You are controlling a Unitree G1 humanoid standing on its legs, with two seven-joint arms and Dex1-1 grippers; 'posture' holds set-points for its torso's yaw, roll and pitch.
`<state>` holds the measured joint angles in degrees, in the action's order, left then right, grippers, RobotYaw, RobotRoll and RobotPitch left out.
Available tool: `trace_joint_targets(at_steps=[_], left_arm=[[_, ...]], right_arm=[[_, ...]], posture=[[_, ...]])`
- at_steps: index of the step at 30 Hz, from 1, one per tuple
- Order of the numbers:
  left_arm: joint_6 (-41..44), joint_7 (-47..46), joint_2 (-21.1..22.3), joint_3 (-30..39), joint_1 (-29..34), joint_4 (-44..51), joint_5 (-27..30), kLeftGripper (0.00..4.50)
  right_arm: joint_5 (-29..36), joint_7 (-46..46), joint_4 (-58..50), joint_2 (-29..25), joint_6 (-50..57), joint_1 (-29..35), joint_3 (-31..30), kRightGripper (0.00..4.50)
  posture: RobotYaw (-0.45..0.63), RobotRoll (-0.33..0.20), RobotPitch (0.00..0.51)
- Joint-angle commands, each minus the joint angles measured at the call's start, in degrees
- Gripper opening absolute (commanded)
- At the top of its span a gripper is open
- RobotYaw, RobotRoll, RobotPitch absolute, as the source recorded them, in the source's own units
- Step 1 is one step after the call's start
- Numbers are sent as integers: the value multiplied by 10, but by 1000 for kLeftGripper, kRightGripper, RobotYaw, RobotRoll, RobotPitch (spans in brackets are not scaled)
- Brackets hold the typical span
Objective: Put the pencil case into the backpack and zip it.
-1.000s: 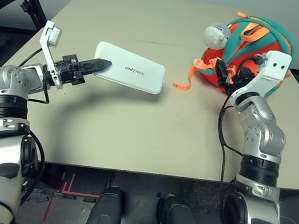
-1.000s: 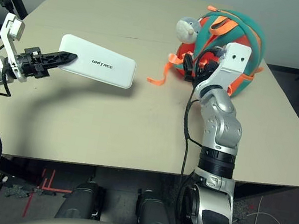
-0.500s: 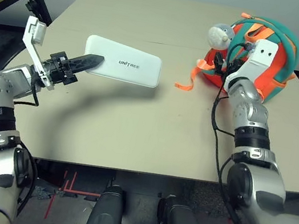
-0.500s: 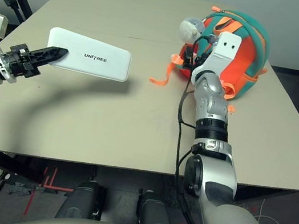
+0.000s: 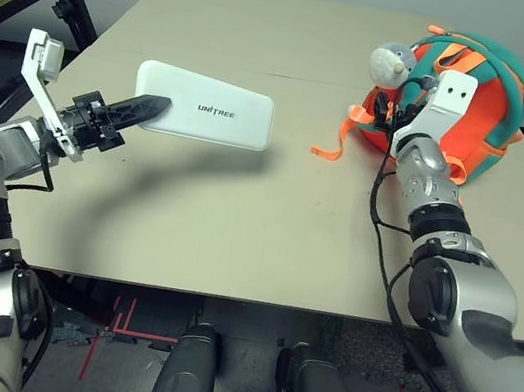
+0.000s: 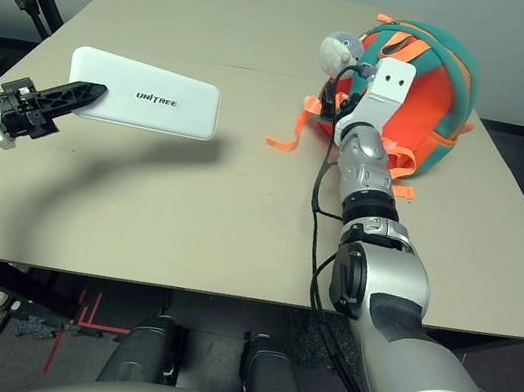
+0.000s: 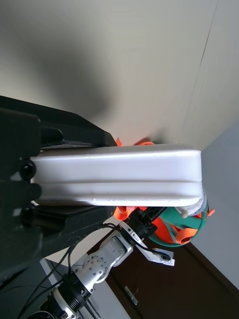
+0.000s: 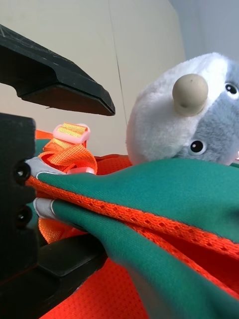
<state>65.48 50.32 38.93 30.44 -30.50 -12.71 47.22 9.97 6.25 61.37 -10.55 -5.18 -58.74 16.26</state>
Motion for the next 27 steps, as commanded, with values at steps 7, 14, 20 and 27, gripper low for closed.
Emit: trace_joint_targets(at_steps=[7, 14, 20, 27], left_arm=[[-14, 2, 2, -9, -12, -1, 14, 1309], [-16, 5, 3, -15, -13, -2, 16, 1309], [-16, 5, 5, -16, -13, -1, 17, 1309], [-15, 4, 7, -15, -11, 0, 19, 1309]], right_arm=[[-13, -12, 24, -18, -18, -6, -6, 4500], [-15, -29, 44, -26, -23, -10, -1, 4500], [-6, -16, 51, -23, -29, -16, 3, 3169], [-3, -6, 52, -20, -29, -19, 3, 509]], posture=[[71, 0, 1], [72, 0, 0], [74, 0, 0], [78, 0, 0]])
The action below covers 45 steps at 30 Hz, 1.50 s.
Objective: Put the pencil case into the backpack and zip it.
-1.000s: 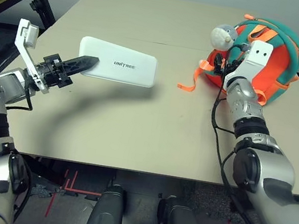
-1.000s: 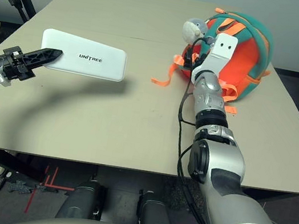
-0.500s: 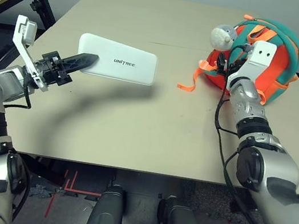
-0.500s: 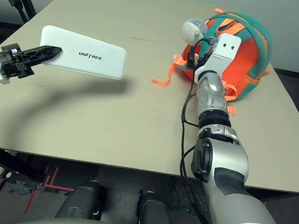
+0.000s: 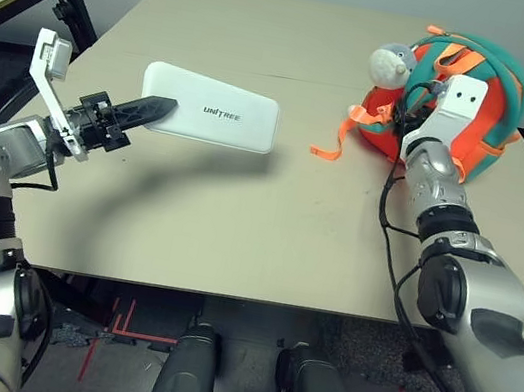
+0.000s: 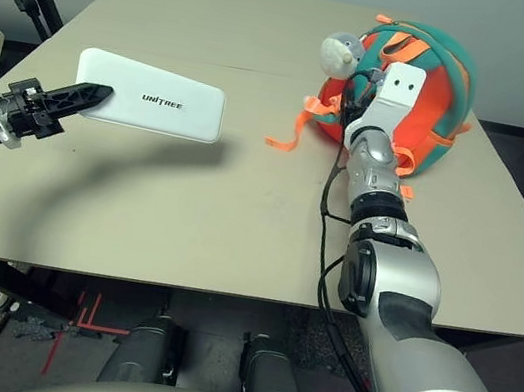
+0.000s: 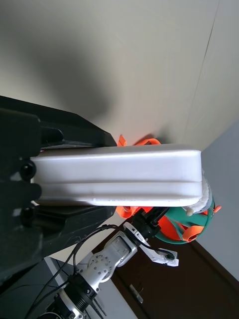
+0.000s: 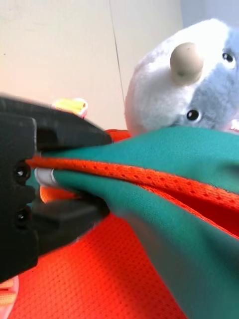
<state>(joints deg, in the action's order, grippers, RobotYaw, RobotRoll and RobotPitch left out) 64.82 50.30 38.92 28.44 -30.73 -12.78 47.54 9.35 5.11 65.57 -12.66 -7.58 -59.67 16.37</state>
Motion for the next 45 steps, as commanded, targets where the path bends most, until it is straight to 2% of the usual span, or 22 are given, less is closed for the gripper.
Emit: trace_joint_targets(at_steps=[1, 8, 14, 23, 35, 39, 45], left_arm=[[-9, 4, 8, 5, -10, 0, 16, 1309], [-18, 6, 17, 5, -19, -14, 9, 1309], [-52, 17, 37, -5, -49, -63, -6, 1309], [-98, 50, 45, -52, -97, -142, -37, 1309], [-144, 112, 65, -89, -144, -225, -83, 1309], [-138, 131, 81, -94, -153, -209, -84, 1309], [-123, 139, 82, -96, -152, -154, -71, 1309]], right_arm=[[7, 17, 6, 2, -5, -10, 2, 187], [38, 109, -62, 7, -7, 7, 3, 104], [87, 202, -288, 2, 59, 91, -18, 104], [138, 203, -550, -12, 209, 167, -37, 104], [214, 204, -803, -29, 360, 292, -59, 103], [265, 216, -878, -37, 414, 352, -72, 103], [315, 230, -920, -51, 467, 399, -86, 103]], posture=[[78, 0, 0], [67, 0, 4], [33, 0, 9], [-34, 0, 20], [-101, 0, 37], [-102, 0, 39], [-88, 0, 41]])
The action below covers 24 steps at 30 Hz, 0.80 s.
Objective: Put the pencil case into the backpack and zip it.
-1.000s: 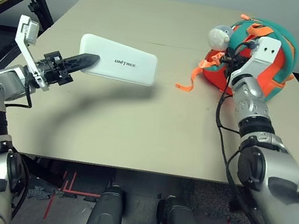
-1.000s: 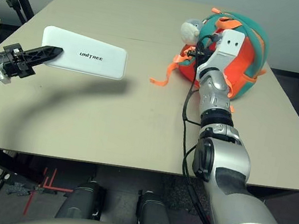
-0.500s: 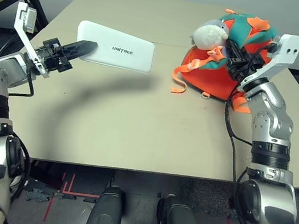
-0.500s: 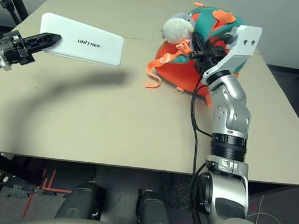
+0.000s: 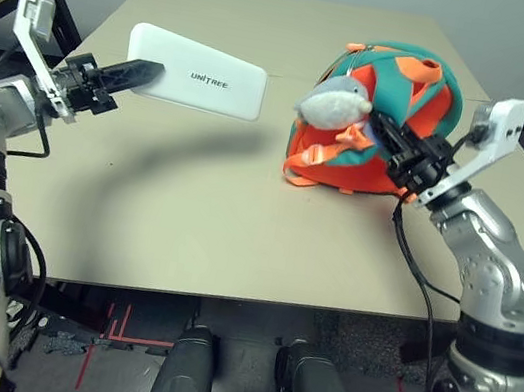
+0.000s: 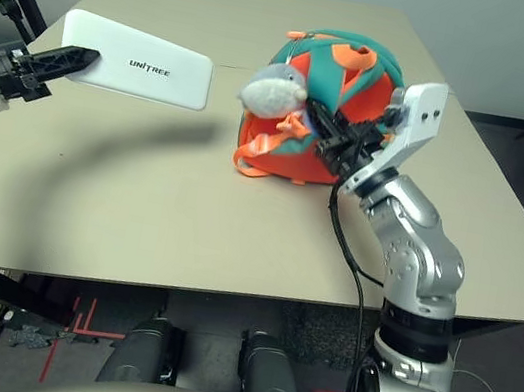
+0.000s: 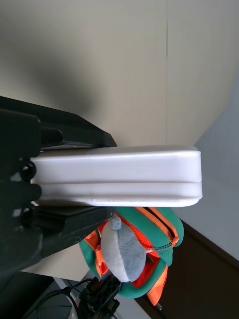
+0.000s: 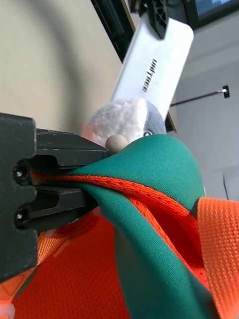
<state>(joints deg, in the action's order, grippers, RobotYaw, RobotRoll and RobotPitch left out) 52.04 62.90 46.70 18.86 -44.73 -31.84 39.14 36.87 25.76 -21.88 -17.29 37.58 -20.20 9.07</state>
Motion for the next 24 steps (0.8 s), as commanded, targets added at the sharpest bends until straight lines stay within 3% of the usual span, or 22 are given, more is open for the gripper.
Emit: trace_joint_targets(at_steps=[1, 10, 24], left_arm=[[5, 16, -1, -2, -13, 52, 16, 1309], [-26, 47, -33, -38, -20, 103, 9, 1309], [-161, 76, -84, -145, -82, 83, -81, 1309]], right_arm=[[44, 35, -46, -12, 21, 12, -20, 103], [82, 77, -45, -41, 37, 26, -30, 103], [81, 86, -35, -55, 28, 30, -27, 103]], posture=[[-84, 0, 40], [-82, 0, 24], [-115, 0, 9]])
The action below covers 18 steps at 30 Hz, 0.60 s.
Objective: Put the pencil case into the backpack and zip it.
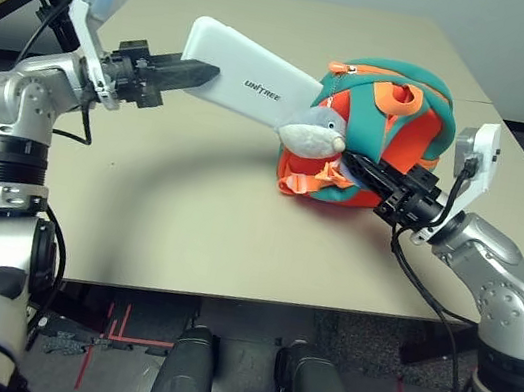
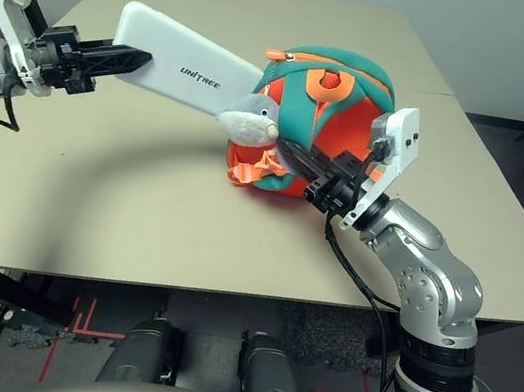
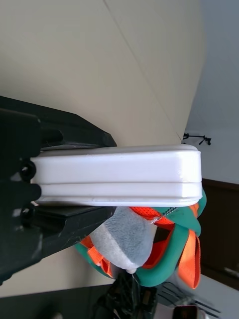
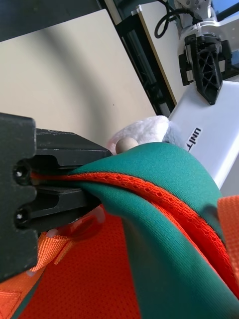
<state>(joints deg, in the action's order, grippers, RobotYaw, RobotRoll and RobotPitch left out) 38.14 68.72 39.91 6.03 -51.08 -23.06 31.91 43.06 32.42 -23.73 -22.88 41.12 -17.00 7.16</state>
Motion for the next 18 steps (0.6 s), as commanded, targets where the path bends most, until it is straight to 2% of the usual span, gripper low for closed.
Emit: trace_joint_targets(at_steps=[1, 7, 13, 18], left_arm=[[-33, 22, -20, -25, -22, -10, -19, 1309], [-78, 80, -34, -66, -36, -50, -56, 1309], [-76, 156, -11, -82, -46, -77, -64, 1309], [-83, 173, -10, -79, -53, -95, -66, 1309]], right_arm=[[18, 19, -17, 1, -7, 0, -8, 103], [16, 17, -20, 0, -9, 5, -7, 103], [16, 12, -29, -5, -8, 14, 0, 103], [18, 9, -35, -7, -7, 20, 2, 103]], posture=[[-118, 0, 9], [-137, 0, 10], [-163, 0, 12], [-172, 0, 13]])
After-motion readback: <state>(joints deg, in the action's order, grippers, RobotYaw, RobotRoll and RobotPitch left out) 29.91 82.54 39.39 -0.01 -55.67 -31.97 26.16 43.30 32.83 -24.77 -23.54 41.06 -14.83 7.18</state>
